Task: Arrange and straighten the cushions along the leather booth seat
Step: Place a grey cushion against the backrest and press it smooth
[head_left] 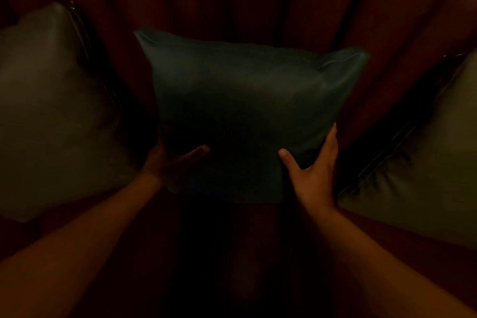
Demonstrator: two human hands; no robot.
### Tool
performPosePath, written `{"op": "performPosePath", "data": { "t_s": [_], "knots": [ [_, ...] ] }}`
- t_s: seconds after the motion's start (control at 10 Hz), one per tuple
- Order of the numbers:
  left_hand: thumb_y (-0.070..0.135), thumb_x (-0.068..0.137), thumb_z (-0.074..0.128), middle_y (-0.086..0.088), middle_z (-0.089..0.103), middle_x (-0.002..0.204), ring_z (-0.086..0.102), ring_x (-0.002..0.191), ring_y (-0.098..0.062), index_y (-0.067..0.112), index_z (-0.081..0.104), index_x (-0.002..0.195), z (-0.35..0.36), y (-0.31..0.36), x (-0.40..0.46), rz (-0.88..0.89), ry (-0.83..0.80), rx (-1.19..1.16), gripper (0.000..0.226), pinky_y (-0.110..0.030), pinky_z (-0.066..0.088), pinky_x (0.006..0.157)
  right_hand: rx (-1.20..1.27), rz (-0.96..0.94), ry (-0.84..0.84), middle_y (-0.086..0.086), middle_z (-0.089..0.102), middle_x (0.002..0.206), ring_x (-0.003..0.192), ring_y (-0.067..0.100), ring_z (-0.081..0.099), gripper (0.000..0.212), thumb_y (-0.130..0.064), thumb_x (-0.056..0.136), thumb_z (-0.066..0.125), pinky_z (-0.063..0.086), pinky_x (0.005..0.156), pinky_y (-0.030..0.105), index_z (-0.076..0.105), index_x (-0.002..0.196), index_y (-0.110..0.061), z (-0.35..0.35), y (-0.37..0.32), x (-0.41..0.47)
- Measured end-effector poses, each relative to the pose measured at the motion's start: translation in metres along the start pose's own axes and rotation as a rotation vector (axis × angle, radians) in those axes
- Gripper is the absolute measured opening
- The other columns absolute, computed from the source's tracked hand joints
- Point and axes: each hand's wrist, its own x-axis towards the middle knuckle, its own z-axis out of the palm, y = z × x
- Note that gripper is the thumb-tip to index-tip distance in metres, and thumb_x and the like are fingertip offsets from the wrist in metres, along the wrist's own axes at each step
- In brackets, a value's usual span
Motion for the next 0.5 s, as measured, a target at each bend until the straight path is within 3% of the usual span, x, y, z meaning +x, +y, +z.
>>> {"op": "performPosePath", "data": {
  "t_s": [0.1,0.2,0.3,0.4,0.5],
  "knots": [
    [0.059,0.068,0.084,-0.010,0.021,0.165,0.027,0.151,-0.027,0.032,-0.001,0.160,-0.005,0.014,-0.003,0.082,0.146,-0.196,0.128,-0.036,0.030,0.118,-0.191,-0.219,0.097,0.020,0.009,0.169,0.156,0.032,0.013,0.098,-0.048,0.090,0.072,0.018,0.126,0.051,0.011,0.163,-0.022,0.001,-0.021,-0.011],
    [0.061,0.072,0.079,-0.022,0.000,0.167,0.004,0.156,-0.034,0.015,0.003,0.160,-0.016,0.020,0.000,0.345,0.386,-0.123,0.125,-0.048,0.017,0.126,-0.315,-0.459,0.084,0.025,0.009,0.167,0.155,0.047,0.009,0.096,-0.025,0.080,0.071,0.011,0.124,0.061,0.019,0.161,-0.027,0.003,-0.045,-0.009],
    [0.065,0.081,0.070,-0.025,-0.001,0.166,-0.001,0.154,-0.044,0.019,0.020,0.159,-0.033,0.037,0.004,0.504,0.373,0.106,0.103,-0.065,0.019,0.119,-0.394,-0.602,0.060,0.026,0.012,0.166,0.154,0.050,0.008,0.095,-0.032,0.077,0.073,0.007,0.123,0.063,0.026,0.159,-0.027,0.008,-0.080,0.000],
    [0.078,0.083,0.055,-0.017,-0.007,0.168,-0.007,0.153,-0.045,0.032,0.021,0.160,-0.045,0.048,0.012,0.535,0.309,0.229,0.096,-0.072,0.018,0.115,-0.565,-0.632,-0.014,0.019,0.004,0.170,0.156,0.047,0.001,0.102,-0.060,0.078,0.070,0.001,0.122,0.064,0.017,0.162,-0.035,0.018,-0.119,0.006],
    [0.073,0.077,0.066,-0.013,-0.013,0.168,-0.014,0.152,-0.044,0.036,0.014,0.160,-0.047,0.044,0.019,0.521,0.224,0.270,0.105,-0.071,0.021,0.115,-0.757,-0.516,-0.185,0.008,-0.013,0.172,0.156,0.042,-0.013,0.113,-0.077,0.078,0.063,-0.001,0.119,0.072,0.000,0.164,-0.040,0.030,-0.133,0.018]
  ]
}}
